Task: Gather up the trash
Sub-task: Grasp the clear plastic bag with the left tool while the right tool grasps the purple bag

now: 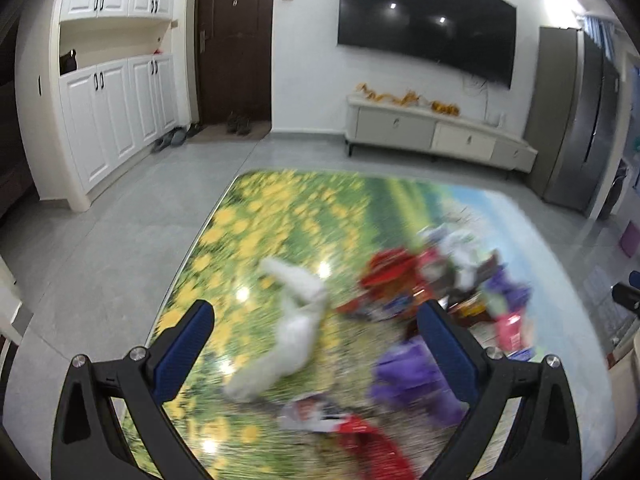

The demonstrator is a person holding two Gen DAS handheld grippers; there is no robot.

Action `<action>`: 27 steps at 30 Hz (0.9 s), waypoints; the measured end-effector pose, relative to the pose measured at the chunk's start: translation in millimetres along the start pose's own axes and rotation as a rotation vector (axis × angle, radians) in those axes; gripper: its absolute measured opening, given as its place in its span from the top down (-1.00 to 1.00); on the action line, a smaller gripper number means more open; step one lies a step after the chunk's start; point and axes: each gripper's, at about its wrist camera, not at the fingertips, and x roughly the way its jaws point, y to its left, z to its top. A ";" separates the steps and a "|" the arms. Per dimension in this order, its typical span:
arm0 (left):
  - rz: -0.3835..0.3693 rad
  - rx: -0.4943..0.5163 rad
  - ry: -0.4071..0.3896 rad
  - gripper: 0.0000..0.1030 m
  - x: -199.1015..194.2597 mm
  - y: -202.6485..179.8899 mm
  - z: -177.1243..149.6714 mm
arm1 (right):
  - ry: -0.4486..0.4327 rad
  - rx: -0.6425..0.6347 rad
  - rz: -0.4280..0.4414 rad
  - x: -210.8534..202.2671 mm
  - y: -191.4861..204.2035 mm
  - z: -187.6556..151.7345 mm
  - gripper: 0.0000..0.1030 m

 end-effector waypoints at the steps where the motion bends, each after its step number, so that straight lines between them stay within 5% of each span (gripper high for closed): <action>1: 0.004 0.001 0.018 -0.98 5.5 7.1 -2.2 | 0.013 0.006 0.033 5.3 3.2 0.5 -0.99; 6: -0.029 -0.001 0.095 -0.76 30.8 21.7 -9.3 | 0.096 0.026 0.179 46.0 20.4 12.8 -0.42; 16: -0.085 -0.021 0.204 -0.38 63.0 29.1 -18.4 | 0.197 -0.022 0.231 121.1 43.3 24.5 -0.25; 19: -0.090 -0.009 0.231 -0.03 69.3 26.8 -20.7 | 0.218 -0.007 0.244 133.8 40.8 22.4 -0.15; 21: -0.099 -0.002 0.245 0.32 72.6 25.0 -21.6 | 0.228 -0.012 0.253 137.9 40.3 20.7 0.00; 23: -0.102 0.012 0.251 0.46 74.1 21.6 -22.3 | 0.235 -0.009 0.272 140.9 39.0 19.6 0.19; 25: -0.099 0.020 0.246 0.47 70.3 18.7 -22.0 | 0.237 -0.005 0.290 142.6 37.1 18.7 0.48; 27: -0.109 0.022 0.234 0.48 64.0 16.5 -20.7 | 0.228 -0.001 0.307 140.5 35.0 18.6 0.48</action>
